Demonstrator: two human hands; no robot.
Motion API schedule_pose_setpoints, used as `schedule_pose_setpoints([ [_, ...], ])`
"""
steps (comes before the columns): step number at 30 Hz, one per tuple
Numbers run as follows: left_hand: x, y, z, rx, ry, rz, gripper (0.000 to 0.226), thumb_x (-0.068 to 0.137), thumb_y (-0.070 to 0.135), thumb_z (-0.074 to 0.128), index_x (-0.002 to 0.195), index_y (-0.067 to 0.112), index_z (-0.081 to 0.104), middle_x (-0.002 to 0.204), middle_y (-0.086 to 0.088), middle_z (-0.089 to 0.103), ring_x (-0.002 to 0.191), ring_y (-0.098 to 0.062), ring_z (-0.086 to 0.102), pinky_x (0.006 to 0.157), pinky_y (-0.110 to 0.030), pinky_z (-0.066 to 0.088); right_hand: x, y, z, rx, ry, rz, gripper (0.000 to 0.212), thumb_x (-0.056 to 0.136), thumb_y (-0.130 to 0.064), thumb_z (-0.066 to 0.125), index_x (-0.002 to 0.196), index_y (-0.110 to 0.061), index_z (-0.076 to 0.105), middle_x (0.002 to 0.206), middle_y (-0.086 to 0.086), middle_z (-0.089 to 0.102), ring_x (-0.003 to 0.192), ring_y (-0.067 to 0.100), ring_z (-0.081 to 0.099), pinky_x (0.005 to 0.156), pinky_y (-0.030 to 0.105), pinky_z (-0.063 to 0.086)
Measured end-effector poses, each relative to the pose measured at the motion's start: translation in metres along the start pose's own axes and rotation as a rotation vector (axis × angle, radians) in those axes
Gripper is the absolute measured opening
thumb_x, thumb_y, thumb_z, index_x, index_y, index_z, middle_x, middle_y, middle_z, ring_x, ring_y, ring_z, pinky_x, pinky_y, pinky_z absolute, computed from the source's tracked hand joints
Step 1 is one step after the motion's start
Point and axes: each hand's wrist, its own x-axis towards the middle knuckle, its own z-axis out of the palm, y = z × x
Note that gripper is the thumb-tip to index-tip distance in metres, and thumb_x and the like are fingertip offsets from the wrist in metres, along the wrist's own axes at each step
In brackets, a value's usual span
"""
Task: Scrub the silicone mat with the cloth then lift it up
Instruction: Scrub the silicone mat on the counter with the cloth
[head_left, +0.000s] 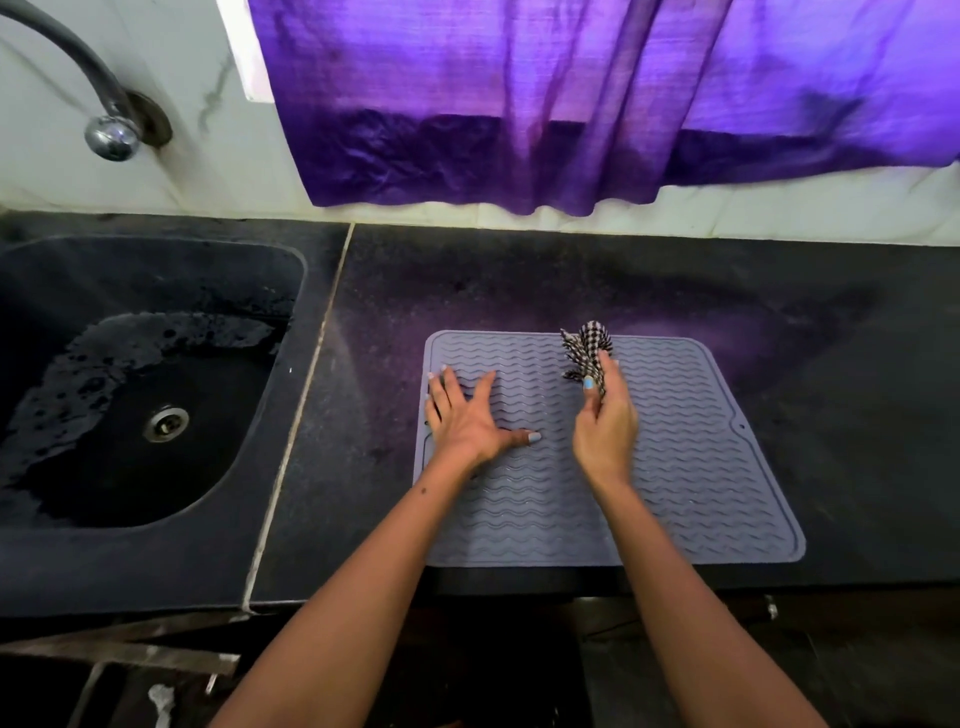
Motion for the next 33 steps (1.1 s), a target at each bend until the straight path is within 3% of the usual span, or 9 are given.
schedule_pose_setpoints([
  [7, 0.004, 0.003, -0.006, -0.049, -0.044, -0.041, 0.102, 0.066, 0.050, 0.078, 0.147, 0.040, 0.017, 0.155, -0.011, -0.024, 0.142, -0.029, -0.025, 0.116, -0.043, -0.010, -0.011, 0.015, 0.000, -0.064, -0.046, -0.044, 0.052, 0.092, 0.003, 0.044, 0.141, -0.011, 0.037, 0.149, 0.006, 0.035, 0.140, 0.019, 0.028, 0.112, 0.023, 0.017],
  [13, 0.004, 0.005, -0.018, -0.144, -0.021, -0.076, 0.083, 0.071, 0.026, 0.076, 0.141, 0.031, 0.030, 0.158, -0.010, -0.005, 0.146, -0.026, -0.010, 0.118, -0.044, -0.006, -0.011, 0.016, 0.000, -0.073, -0.042, -0.061, 0.052, 0.091, 0.004, 0.044, 0.141, -0.010, 0.037, 0.147, 0.007, 0.037, 0.139, 0.020, 0.030, 0.111, 0.022, 0.017],
  [16, 0.000, -0.003, -0.025, -0.321, 0.161, -0.014, 0.067, 0.077, 0.020, 0.068, 0.137, 0.023, 0.038, 0.146, -0.006, 0.037, 0.137, -0.024, 0.032, 0.117, -0.045, 0.013, -0.011, 0.017, 0.000, -0.055, -0.038, -0.041, 0.051, 0.091, 0.003, 0.044, 0.141, -0.010, 0.037, 0.148, 0.008, 0.037, 0.139, 0.020, 0.030, 0.110, 0.022, 0.018],
  [19, -0.005, -0.020, -0.033, -0.589, 0.380, 0.081, 0.042, 0.085, 0.015, 0.062, 0.125, 0.012, 0.050, 0.114, -0.007, 0.067, 0.104, -0.019, 0.062, 0.100, -0.029, 0.041, -0.011, 0.018, 0.000, -0.047, -0.040, -0.047, 0.051, 0.092, 0.002, 0.044, 0.140, -0.010, 0.038, 0.147, 0.008, 0.037, 0.139, 0.021, 0.030, 0.111, 0.023, 0.019],
  [24, -0.009, -0.051, -0.038, -0.670, 0.678, -0.008, 0.031, 0.081, 0.016, 0.072, 0.111, 0.013, 0.063, 0.084, -0.006, 0.074, 0.078, -0.009, 0.066, 0.083, -0.020, 0.045, -0.010, 0.012, 0.001, -0.026, -0.027, 0.006, 0.052, 0.091, 0.002, 0.045, 0.141, -0.013, 0.037, 0.148, 0.008, 0.036, 0.139, 0.022, 0.030, 0.113, 0.027, 0.020],
  [27, -0.006, -0.065, -0.036, -0.635, 0.762, -0.062, 0.033, 0.074, 0.020, 0.078, 0.103, 0.012, 0.065, 0.075, -0.001, 0.071, 0.079, -0.012, 0.066, 0.079, -0.015, 0.038, -0.018, -0.009, 0.012, -0.080, -0.042, -0.156, 0.057, 0.089, 0.004, 0.045, 0.142, -0.014, 0.035, 0.150, 0.004, 0.032, 0.142, 0.019, 0.023, 0.118, 0.036, 0.018],
  [29, 0.000, -0.074, -0.031, -0.451, 0.784, -0.041, 0.035, 0.077, 0.026, 0.074, 0.106, 0.011, 0.063, 0.086, -0.004, 0.066, 0.093, -0.023, 0.061, 0.085, -0.027, 0.039, -0.029, -0.024, 0.025, -0.166, -0.137, -0.329, 0.059, 0.087, 0.007, 0.040, 0.142, -0.014, 0.033, 0.150, -0.001, 0.030, 0.142, 0.014, 0.020, 0.119, 0.035, 0.014],
  [30, 0.004, -0.078, -0.027, -0.323, 0.748, -0.016, 0.038, 0.082, 0.028, 0.069, 0.115, 0.010, 0.060, 0.103, -0.009, 0.064, 0.107, -0.029, 0.056, 0.092, -0.034, 0.038, -0.037, -0.030, 0.032, -0.209, -0.207, -0.404, 0.061, 0.085, 0.009, 0.039, 0.142, -0.013, 0.032, 0.150, -0.001, 0.029, 0.142, 0.014, 0.020, 0.119, 0.034, 0.011],
  [33, 0.015, -0.083, -0.021, 0.064, 0.528, 0.044, 0.051, 0.096, 0.034, 0.043, 0.142, 0.013, 0.037, 0.154, -0.012, 0.025, 0.144, -0.029, 0.015, 0.115, -0.043, 0.013, -0.060, -0.027, 0.056, -0.414, -0.386, -0.582, 0.066, 0.076, 0.008, 0.055, 0.139, -0.007, 0.040, 0.146, 0.009, 0.039, 0.138, 0.021, 0.034, 0.116, 0.035, 0.015],
])
